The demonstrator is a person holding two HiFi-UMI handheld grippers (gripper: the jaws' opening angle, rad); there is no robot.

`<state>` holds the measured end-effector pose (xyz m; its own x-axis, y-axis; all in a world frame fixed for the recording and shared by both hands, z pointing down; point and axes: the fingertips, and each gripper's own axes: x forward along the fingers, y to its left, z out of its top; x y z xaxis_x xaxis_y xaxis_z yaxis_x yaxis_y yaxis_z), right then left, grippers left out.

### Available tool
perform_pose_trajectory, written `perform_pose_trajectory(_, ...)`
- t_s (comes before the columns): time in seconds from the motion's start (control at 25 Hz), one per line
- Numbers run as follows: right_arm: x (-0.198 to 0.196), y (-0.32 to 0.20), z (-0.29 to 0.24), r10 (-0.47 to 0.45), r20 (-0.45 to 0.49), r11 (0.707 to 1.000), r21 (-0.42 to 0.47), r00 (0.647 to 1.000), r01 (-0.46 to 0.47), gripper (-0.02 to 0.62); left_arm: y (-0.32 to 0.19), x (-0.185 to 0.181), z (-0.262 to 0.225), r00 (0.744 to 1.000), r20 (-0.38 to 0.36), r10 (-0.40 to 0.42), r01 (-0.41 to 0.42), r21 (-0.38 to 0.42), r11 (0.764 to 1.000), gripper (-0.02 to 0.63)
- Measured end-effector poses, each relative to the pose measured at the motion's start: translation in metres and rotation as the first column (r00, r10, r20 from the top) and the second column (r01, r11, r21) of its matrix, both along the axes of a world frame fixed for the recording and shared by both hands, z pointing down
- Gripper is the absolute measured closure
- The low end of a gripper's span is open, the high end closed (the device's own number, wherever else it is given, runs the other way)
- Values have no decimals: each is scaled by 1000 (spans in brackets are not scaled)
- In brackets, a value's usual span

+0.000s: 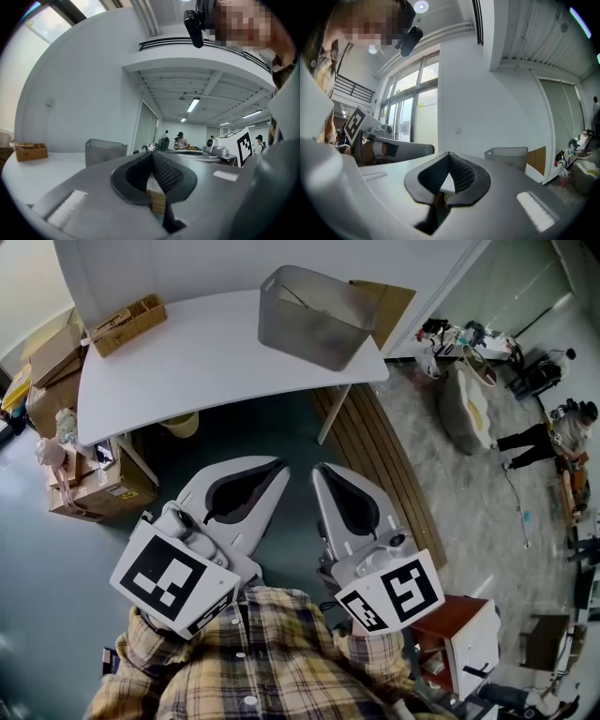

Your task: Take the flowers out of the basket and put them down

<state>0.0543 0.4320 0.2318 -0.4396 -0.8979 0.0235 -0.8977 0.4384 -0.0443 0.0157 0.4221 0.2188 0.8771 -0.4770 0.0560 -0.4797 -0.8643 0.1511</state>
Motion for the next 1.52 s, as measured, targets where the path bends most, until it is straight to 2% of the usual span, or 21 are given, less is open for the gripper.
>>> perform_pose_trajectory(0.24, 5, -10, 3, 1, 5, 1000, -8, 1000, -1, 591, -12, 4, 0, 1000, 4, -1, 1, 0, 1000, 592)
perform_pose_trajectory(0.48, 6, -44, 5, 20, 7, 1000, -11, 1000, -20, 591, -47, 6, 2, 1000, 4, 21, -21, 0, 1000, 592)
perform_pose_trajectory(1.24, -1, -232, -3, 109, -7, 994, -3, 994, -109, 591, -242, -8, -3, 996, -4, 92, -92, 2, 996, 592)
perform_pose_trajectory(1.52, -13, -277, 7, 136, 3, 991, -20, 991, -136, 591, -291, -22, 6, 994, 0, 105, -105, -14, 994, 592)
